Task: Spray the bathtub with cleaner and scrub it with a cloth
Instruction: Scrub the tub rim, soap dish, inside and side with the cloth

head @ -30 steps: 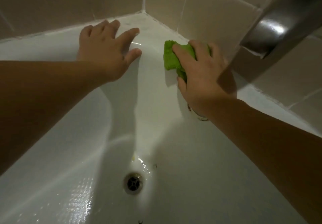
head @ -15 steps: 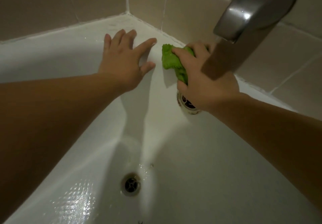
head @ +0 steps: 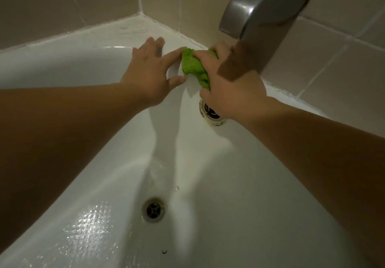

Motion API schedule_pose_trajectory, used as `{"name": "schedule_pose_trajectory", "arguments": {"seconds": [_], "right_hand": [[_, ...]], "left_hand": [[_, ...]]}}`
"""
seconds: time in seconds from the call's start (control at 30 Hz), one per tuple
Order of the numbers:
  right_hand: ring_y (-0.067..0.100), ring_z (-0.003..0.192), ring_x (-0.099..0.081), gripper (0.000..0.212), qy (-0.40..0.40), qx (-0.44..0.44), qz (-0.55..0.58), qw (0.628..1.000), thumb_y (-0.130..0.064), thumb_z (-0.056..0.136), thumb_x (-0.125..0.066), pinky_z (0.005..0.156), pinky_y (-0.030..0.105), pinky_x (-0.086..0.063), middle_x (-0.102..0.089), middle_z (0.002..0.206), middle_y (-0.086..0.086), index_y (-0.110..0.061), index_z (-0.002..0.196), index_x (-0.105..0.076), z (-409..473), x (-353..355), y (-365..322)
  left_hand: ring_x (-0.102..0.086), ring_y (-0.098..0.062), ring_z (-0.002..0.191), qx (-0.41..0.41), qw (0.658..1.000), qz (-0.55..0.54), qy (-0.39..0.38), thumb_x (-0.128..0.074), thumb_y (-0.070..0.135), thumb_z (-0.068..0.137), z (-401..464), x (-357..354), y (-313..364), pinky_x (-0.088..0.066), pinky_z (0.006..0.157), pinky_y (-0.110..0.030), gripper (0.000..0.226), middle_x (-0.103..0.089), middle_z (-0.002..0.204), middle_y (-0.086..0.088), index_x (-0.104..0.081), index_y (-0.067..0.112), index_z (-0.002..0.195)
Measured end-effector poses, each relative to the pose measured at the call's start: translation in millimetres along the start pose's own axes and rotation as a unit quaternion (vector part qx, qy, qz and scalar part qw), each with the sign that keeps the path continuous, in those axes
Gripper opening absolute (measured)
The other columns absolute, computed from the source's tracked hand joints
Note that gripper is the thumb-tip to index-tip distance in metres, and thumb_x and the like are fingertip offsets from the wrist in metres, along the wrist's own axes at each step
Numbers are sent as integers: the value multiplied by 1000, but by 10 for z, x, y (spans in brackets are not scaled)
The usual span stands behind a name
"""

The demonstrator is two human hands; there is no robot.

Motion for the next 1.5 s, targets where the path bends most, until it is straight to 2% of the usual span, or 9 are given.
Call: {"name": "schedule_pose_trajectory", "arguments": {"seconds": [0.1,0.27,0.43,0.63,0.87,1.03,1.27,1.37,1.5], "right_hand": [[36,124,-39,65,-19,-10,-12,1000,-31,89,-64,96,45,-43,-43,137,8,-31,149,-38,-200,50,121],[33,118,-37,62,-12,-33,12,999,-34,88,-63,96,47,-40,-47,122,8,-24,147,-45,-606,224,390],[36,117,-38,67,-52,-16,-26,998,-37,94,-61,99,44,-38,-39,141,8,-30,154,-33,-346,148,233],[34,105,-44,61,39,-4,29,999,-23,80,-58,86,44,-42,-56,125,11,-17,141,-58,-872,320,542],[30,102,-43,53,17,16,37,999,-33,86,-55,84,40,-40,-54,120,10,-21,138,-59,-725,288,479],[35,101,-43,66,-10,-51,68,996,-28,71,-68,86,47,-49,-56,121,7,-27,137,-59,-1186,449,765],[33,87,-47,42,32,-51,90,994,-17,73,-61,72,44,-47,-62,101,8,-22,113,-73,-1041,567,745],[33,90,-47,42,28,-52,65,996,-27,80,-52,77,45,-46,-61,106,7,-25,117,-70,-1132,782,886],[37,103,-48,42,2,-53,42,998,-33,84,-51,84,46,-43,-59,118,9,-25,123,-66,-1508,887,1046]], "left_hand": [[-7,-34,156,6,1000,-7,-10,-48,62,98,5,-22,25,-12,124,-56,68,-17,169,-15,-24,44,159],[-4,-32,157,7,999,-18,-26,-48,61,100,4,-40,108,-6,125,-56,66,-15,170,-11,-23,46,159],[-5,-32,157,0,999,-35,-27,-48,61,99,-1,-62,251,-12,125,-57,65,-17,169,-9,-24,46,158],[-11,-31,156,-2,998,-51,-47,-52,61,98,-8,-33,374,-17,124,-57,66,-20,168,-5,-27,46,157],[-12,-32,156,-29,995,-62,-72,-51,63,97,-38,-72,614,-20,124,-59,66,-22,168,-7,-31,46,156],[-18,-32,152,-46,993,-73,-84,-55,61,96,-64,-74,790,-19,123,-56,64,-28,164,-8,-36,44,155],[-17,-34,152,-70,989,-57,-121,-52,62,93,-142,-123,1079,-25,120,-50,69,-22,166,-9,-32,45,157],[-10,-31,155,-67,983,-78,-151,-38,73,85,-193,-131,1231,-21,123,-49,76,-18,169,-6,-30,49,156],[-4,-25,157,-94,978,-89,-165,-42,68,93,-285,-146,1443,-18,125,-50,67,-17,170,2,-28,49,156]]}}
Point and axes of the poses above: each hand's wrist, its own z-axis towards the middle knuckle, its own x-axis out of the back of the hand, y = z × x, the point moved 10 cm from there along z, towards the middle knuckle
